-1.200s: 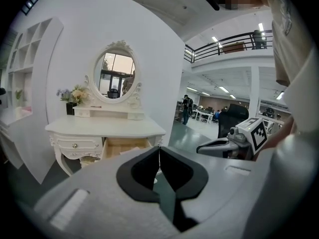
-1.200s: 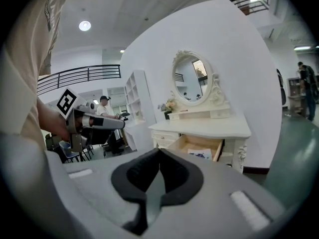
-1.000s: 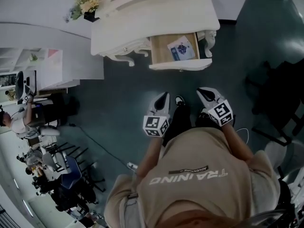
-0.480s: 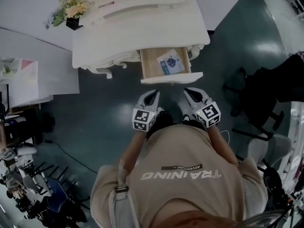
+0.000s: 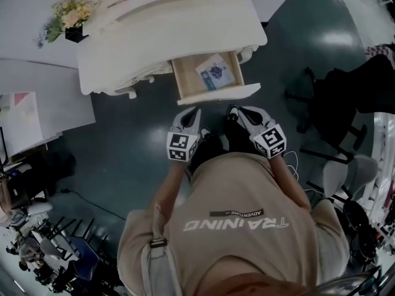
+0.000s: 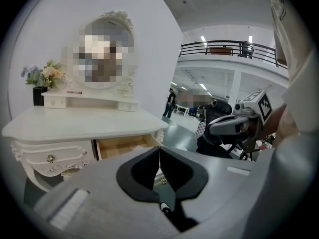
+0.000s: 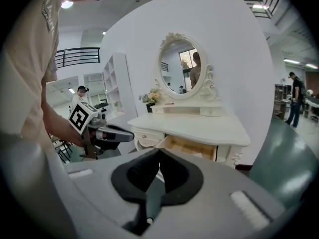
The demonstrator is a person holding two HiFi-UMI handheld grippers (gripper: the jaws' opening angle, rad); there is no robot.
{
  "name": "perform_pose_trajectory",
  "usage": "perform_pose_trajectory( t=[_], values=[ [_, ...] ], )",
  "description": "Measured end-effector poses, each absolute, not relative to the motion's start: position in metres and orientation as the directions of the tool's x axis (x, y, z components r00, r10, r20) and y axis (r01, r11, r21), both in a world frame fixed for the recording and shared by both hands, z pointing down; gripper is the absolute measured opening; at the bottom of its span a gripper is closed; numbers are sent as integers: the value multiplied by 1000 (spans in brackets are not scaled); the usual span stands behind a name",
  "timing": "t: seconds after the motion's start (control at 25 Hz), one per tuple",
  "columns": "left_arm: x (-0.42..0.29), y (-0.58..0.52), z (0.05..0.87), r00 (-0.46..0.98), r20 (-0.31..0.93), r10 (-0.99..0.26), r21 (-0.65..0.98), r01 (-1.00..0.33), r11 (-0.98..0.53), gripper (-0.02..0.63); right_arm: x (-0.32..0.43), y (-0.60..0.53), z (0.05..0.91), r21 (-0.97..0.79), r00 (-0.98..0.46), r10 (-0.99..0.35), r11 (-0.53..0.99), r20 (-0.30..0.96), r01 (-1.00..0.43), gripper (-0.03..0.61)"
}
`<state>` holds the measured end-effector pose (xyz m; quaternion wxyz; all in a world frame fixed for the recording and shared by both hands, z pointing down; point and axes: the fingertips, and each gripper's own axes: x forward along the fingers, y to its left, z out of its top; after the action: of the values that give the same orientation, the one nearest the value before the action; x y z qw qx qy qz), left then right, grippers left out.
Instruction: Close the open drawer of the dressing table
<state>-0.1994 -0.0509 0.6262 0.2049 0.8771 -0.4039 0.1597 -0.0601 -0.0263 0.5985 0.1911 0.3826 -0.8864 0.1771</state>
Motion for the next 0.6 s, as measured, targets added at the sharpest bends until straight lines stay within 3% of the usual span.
perform_pose_trajectory(
  t=[0.6],
  values=[
    [-129,-125,620,493,557,-668,208,-862,-462,11,-15,-142,619,-284,-777,-498,737,386,-614,5]
  ],
)
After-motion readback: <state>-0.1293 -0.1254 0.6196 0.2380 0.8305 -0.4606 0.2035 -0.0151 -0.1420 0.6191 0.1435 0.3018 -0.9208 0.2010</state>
